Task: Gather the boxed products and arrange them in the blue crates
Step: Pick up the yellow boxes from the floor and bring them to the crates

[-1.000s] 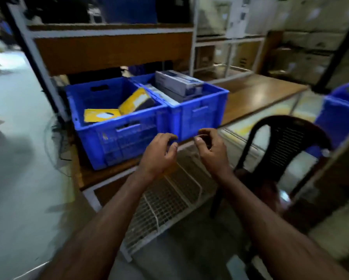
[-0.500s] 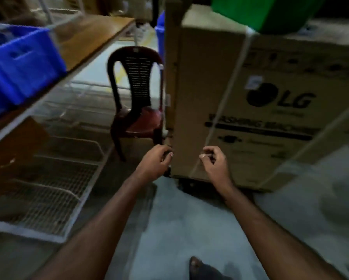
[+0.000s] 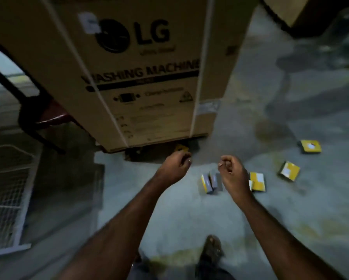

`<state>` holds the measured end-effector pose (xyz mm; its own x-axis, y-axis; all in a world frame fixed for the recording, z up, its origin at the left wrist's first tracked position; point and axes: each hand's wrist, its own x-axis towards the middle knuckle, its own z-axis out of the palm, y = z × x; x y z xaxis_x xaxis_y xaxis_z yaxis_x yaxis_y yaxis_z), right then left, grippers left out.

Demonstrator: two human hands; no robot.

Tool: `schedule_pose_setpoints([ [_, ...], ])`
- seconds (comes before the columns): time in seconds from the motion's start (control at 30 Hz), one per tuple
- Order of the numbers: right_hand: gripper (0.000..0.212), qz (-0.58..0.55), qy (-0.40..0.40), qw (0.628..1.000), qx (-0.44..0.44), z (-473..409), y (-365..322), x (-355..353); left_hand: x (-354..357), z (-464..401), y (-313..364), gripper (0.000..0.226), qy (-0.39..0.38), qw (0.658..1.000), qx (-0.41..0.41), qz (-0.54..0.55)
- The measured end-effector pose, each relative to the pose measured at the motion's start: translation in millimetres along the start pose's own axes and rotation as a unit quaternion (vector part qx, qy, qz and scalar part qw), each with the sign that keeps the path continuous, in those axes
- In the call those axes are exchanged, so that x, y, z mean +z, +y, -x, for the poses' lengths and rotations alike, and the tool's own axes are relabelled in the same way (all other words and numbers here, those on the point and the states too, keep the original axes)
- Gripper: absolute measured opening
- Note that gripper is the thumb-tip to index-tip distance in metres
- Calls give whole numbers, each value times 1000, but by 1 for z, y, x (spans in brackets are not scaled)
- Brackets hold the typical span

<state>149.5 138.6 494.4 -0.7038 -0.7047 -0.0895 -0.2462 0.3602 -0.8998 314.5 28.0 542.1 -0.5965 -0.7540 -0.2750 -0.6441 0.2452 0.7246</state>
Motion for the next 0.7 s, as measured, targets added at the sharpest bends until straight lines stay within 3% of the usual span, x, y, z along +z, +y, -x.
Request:
schedule_pose_setpoints([
  [0.13, 18, 17, 10, 999, 45, -19, 55, -55, 44, -27, 28, 29, -19, 999, -16, -20],
  [0.3, 21, 4, -18, 997, 73, -44, 81, -61, 62, -54, 13, 28, -23, 995, -74, -57],
  [0.53, 18, 26, -34, 995, 86, -95, 146, 2, 127, -137, -69, 32, -48, 988, -135, -53],
  [0.7, 13, 50, -30, 989, 138, -137, 219, 78, 197, -224, -167, 37, -135, 960, -233, -79],
])
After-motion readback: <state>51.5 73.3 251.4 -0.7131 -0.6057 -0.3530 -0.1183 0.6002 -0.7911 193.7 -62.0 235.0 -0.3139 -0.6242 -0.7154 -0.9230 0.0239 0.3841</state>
